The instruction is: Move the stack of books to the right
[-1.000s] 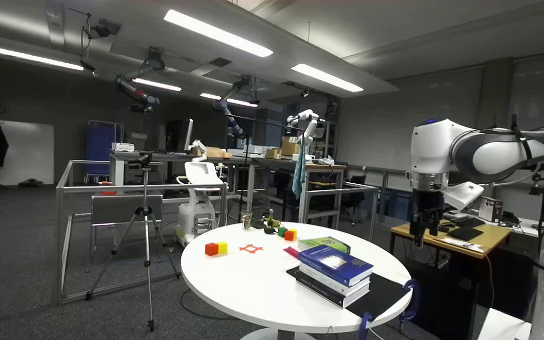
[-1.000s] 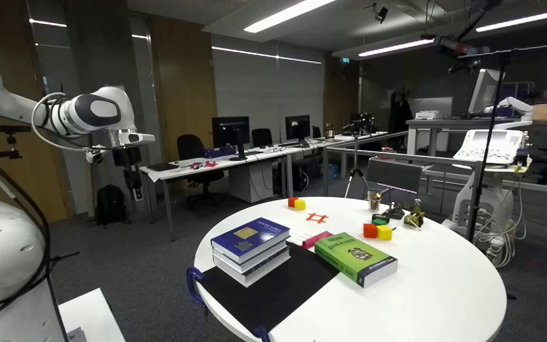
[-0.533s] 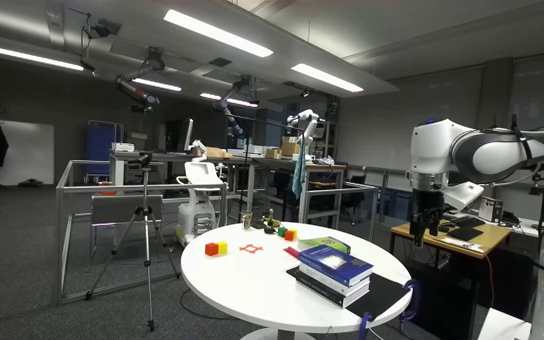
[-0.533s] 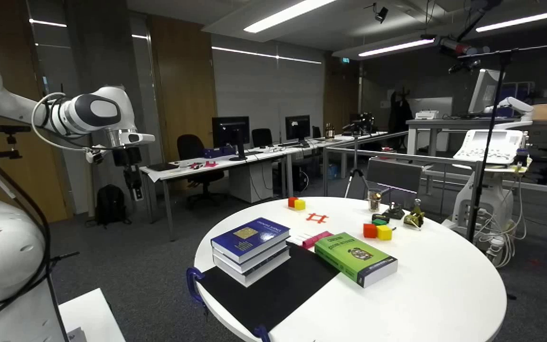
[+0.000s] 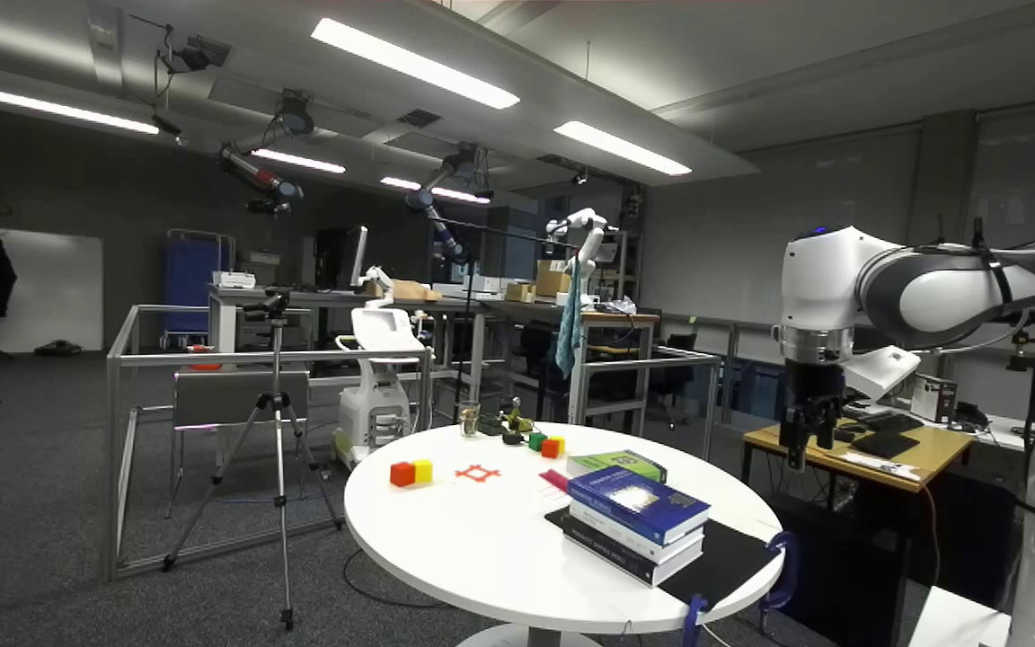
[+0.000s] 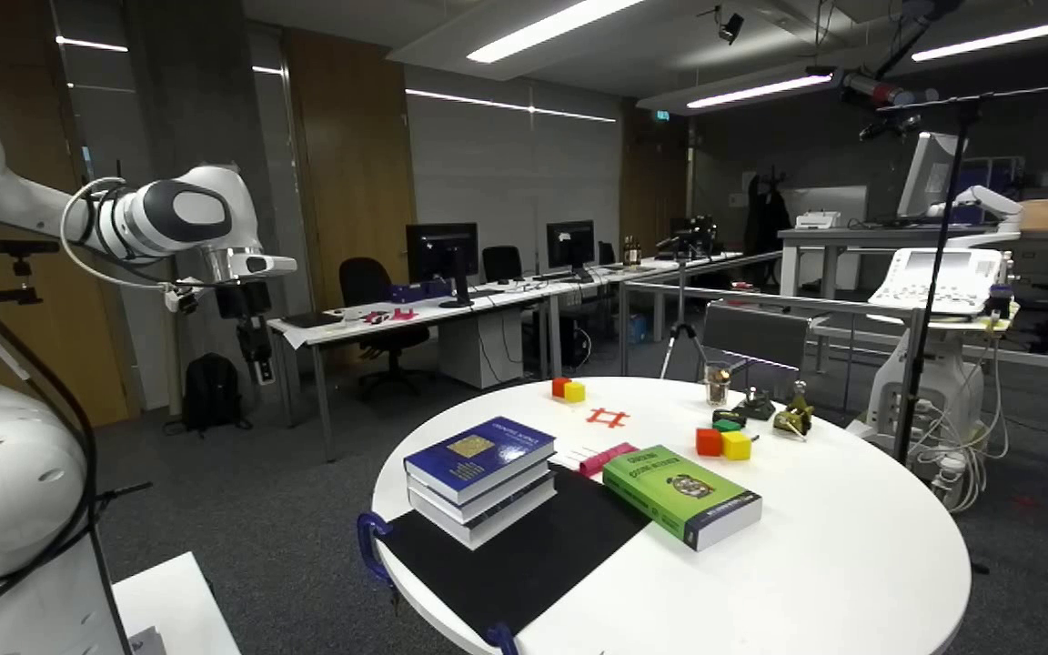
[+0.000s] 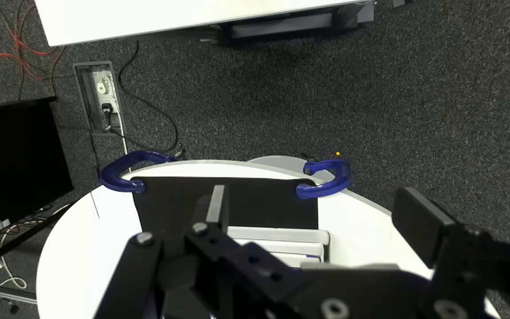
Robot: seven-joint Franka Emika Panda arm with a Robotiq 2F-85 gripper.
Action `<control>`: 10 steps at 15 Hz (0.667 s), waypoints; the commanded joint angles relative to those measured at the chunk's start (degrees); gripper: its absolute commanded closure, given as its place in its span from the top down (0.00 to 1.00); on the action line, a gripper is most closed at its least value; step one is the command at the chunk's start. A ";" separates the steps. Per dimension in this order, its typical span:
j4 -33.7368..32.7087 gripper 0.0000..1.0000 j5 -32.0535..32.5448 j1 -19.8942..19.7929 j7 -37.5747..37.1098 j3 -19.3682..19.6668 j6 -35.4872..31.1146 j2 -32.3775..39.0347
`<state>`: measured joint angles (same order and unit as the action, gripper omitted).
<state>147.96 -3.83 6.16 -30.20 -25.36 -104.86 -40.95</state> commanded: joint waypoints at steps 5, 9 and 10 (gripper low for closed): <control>-0.05 1.00 0.66 1.05 -0.60 0.90 0.03 0.34; -0.81 1.00 2.18 -0.82 -5.19 -1.60 -4.18 3.51; -1.11 1.00 2.85 -1.20 -7.21 -2.37 -5.45 4.61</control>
<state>147.96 -3.01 6.02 -32.13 -25.78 -106.75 -39.93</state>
